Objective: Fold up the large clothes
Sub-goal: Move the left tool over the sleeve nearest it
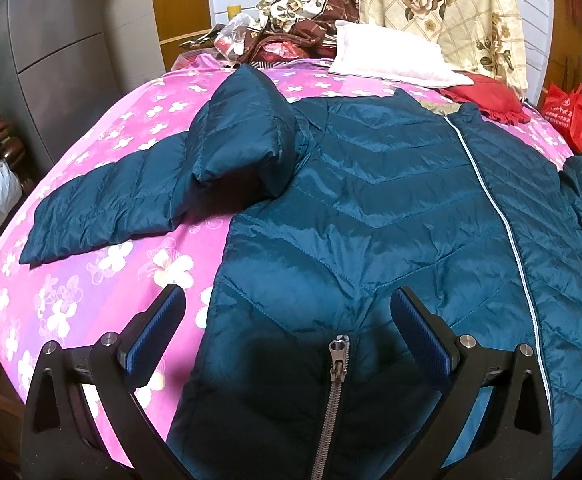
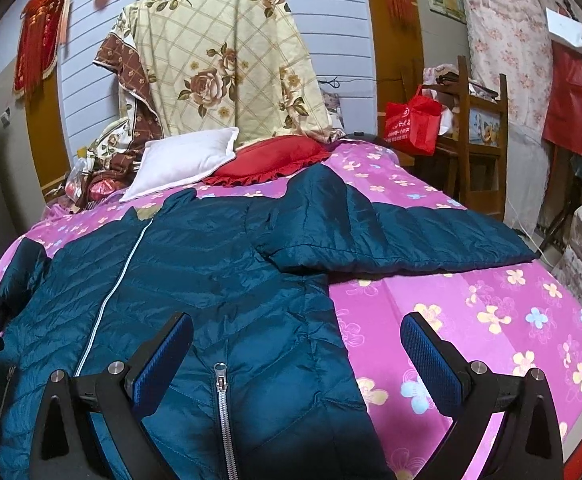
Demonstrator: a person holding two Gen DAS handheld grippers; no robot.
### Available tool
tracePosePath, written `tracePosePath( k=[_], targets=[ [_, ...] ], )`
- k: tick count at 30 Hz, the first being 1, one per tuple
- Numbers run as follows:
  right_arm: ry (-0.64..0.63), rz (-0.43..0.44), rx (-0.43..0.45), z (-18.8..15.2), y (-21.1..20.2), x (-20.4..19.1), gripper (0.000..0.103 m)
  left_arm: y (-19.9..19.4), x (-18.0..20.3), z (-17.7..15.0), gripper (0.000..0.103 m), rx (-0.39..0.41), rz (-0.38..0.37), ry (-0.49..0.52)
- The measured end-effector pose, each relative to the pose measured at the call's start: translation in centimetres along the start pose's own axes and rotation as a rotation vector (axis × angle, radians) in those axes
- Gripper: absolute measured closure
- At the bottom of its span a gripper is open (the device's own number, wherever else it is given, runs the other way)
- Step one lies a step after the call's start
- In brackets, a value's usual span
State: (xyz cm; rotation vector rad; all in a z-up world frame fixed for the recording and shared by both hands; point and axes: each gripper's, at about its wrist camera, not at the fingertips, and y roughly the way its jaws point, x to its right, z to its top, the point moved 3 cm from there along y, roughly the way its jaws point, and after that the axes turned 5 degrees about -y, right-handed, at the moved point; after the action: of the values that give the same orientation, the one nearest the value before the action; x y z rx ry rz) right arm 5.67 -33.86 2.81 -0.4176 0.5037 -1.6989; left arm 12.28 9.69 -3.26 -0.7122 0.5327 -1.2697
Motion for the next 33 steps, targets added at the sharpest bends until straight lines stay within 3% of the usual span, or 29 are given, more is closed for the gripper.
tracePosePath(
  k=[33],
  targets=[
    [0.015, 0.004, 0.01, 0.11, -0.13, 0.26, 0.0, 0.04, -0.13, -0.11, 0.0, -0.002, -0.001, -0.002]
  ],
)
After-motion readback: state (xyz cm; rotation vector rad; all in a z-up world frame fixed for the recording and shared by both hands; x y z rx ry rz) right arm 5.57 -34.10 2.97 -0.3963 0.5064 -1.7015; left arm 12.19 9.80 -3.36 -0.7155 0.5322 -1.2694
